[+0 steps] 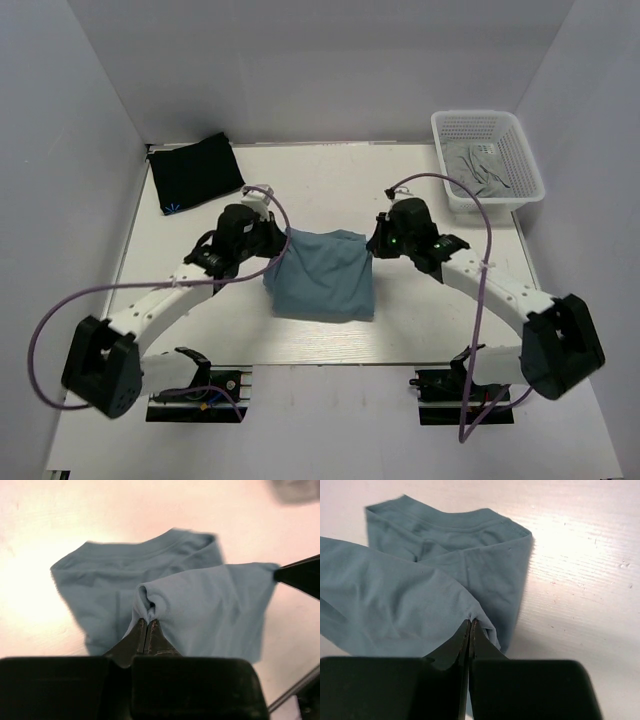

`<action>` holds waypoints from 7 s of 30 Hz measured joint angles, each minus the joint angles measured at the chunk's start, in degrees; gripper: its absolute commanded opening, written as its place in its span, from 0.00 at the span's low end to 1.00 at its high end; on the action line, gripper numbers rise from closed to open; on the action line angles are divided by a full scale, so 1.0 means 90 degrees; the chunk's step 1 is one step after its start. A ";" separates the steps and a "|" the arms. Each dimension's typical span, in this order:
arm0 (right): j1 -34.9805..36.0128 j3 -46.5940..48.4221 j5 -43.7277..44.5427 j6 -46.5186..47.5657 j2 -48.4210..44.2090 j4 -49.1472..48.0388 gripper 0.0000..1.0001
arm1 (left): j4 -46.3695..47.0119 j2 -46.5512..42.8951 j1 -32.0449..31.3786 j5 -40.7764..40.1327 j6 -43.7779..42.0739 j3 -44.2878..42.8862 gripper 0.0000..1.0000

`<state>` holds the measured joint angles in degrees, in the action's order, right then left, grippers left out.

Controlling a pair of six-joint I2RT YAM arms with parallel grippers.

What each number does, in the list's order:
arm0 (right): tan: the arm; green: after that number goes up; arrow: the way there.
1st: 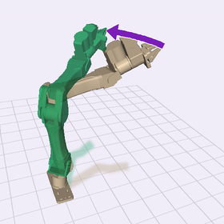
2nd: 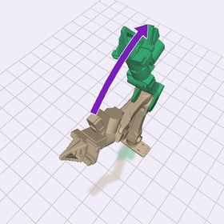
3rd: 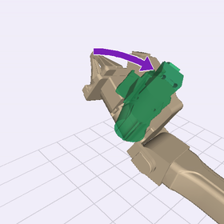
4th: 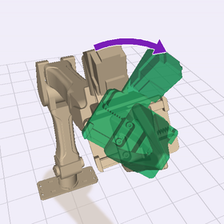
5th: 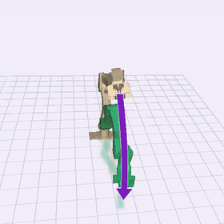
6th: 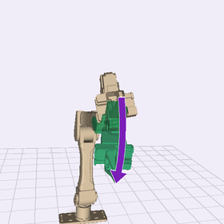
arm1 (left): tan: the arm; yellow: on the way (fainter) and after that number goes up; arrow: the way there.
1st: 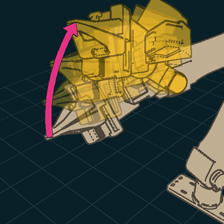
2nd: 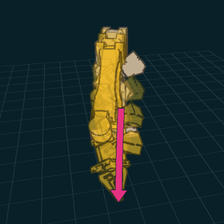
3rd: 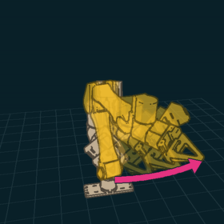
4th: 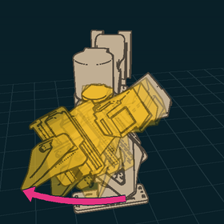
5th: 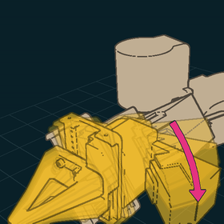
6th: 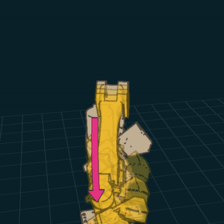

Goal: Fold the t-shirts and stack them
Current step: Smooth out wrinkles on the folded tshirt, then put the neatly folded tshirt into the corner of the board with the left arm

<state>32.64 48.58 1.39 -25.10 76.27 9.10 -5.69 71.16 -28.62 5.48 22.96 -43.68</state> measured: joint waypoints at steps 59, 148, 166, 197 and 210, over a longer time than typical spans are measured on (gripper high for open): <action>-0.0913 0.0789 -0.1333 0.0328 0.1649 -0.1025 0.90 | -0.1173 0.2239 0.0818 0.0493 0.1188 -0.0559 0.63; -0.0916 0.0646 -0.1625 0.0284 0.1984 -0.1314 0.90 | 0.0624 0.1503 0.0665 -0.1149 0.2334 0.0923 0.38; -0.0916 0.0180 -0.1824 0.0318 0.0653 -0.1127 0.90 | -0.0702 0.0959 0.0573 -0.0690 0.2076 0.0619 1.00; -0.0918 -0.0595 -0.1030 0.0138 -0.0177 -0.1365 0.90 | -0.0760 0.3303 -0.0053 -0.1712 0.0510 -0.1741 0.00; -0.0920 -0.0624 -0.0374 0.0138 -0.0034 -0.1367 0.90 | -0.1868 0.4456 0.0430 -0.3745 -0.1855 -0.5088 0.00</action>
<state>24.36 42.96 -1.98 -23.86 75.96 -3.20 -22.50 111.26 -24.75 -28.23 6.26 -89.47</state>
